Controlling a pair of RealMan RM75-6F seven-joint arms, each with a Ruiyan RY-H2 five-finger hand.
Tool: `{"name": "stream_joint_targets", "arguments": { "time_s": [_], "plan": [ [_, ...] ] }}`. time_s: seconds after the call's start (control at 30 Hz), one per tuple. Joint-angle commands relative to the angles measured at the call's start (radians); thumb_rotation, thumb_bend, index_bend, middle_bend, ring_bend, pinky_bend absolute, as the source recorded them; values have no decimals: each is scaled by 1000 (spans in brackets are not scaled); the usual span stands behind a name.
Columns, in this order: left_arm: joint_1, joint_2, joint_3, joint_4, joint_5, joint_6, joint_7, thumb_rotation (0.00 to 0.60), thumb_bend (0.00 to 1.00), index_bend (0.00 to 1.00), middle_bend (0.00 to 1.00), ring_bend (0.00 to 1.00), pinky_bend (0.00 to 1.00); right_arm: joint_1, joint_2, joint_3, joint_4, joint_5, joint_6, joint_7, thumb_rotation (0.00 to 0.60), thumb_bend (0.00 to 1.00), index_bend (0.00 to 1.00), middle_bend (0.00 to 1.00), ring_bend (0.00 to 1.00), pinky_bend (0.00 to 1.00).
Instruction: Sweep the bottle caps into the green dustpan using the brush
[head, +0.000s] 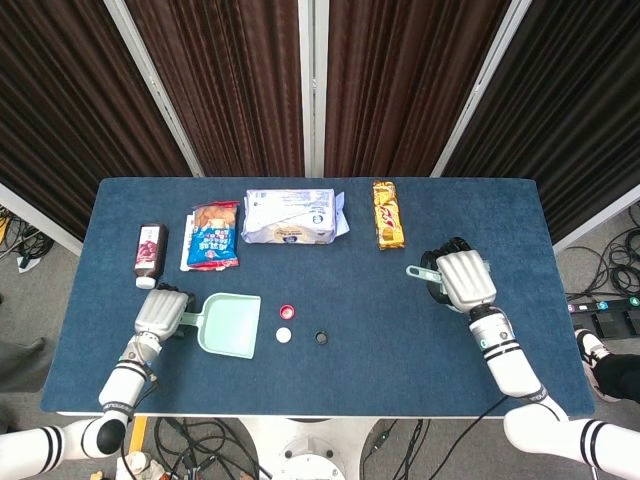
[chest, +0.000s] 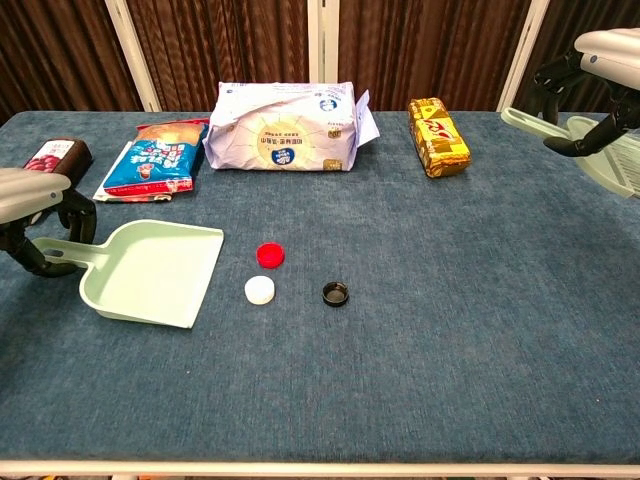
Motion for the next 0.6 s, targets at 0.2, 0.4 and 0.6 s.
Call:
{"name": "stream_joint_targets", "arguments": {
  "time_s": [0.2, 0.4, 0.6],
  "plan": [
    [3, -2, 10, 10, 44, 14, -40, 600, 336, 586, 557, 393, 251, -1, 5, -8, -12, -3, -8, 15, 600, 444, 683, 613, 308, 204],
    [-13, 19, 17, -4, 76, -22, -69, 600, 346, 592, 561, 394, 251, 2, 30, -25, -74, -40, -64, 114, 600, 451, 683, 614, 308, 204],
    [-42, 34, 21, 0, 102, -71, -85, 600, 349, 592, 561, 394, 251, 8, -6, -50, -100, -104, -99, 208, 600, 451, 693, 617, 307, 204]
  ]
}}
